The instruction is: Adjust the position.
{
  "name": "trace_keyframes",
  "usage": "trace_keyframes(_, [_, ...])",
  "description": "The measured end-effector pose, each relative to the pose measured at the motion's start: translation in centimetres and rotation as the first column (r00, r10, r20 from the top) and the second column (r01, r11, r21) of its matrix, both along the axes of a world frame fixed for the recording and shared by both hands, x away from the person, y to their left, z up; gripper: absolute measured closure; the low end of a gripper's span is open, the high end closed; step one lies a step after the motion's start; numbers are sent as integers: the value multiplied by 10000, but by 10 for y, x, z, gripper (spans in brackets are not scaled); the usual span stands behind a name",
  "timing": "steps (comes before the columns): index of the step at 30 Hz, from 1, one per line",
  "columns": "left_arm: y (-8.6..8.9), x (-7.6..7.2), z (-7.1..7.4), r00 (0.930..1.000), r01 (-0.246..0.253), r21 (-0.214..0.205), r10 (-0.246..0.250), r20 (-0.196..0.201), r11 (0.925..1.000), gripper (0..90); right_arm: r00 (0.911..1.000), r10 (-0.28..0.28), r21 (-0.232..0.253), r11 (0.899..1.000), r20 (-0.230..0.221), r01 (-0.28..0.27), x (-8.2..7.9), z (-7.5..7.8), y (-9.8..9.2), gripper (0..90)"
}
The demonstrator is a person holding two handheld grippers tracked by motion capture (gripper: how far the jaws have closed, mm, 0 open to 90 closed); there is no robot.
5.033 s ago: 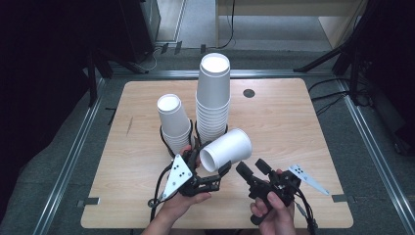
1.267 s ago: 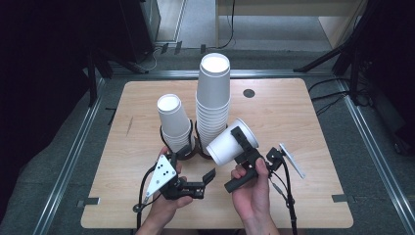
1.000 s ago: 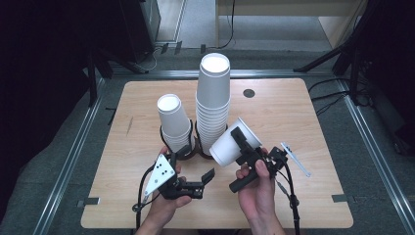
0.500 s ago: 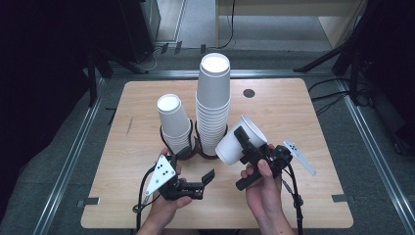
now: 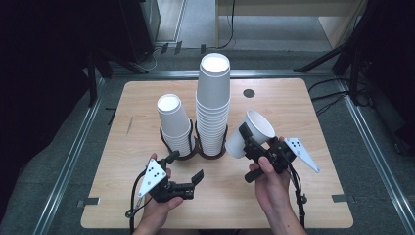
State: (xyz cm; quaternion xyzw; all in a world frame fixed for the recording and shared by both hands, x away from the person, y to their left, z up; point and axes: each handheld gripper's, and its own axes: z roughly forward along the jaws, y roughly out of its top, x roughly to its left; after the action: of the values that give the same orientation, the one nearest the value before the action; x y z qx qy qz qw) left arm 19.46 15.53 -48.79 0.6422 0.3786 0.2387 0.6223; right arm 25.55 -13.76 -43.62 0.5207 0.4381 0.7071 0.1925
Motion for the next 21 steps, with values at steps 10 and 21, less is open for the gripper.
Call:
trace_keyframes(10, [22, -3, -8, 9986, -478, -25, 477, -236, 9989, 7, 9894, -1004, -2068, 9710, 1047, 1204, 16, -10, -10, 113])
trace_keyframes(21, [64, -3, -27, 9830, -1559, -48, 1547, -985, 9878, 7, 9779, -1301, -3227, 9297, 1634, 1776, 40, -27, -16, 115])
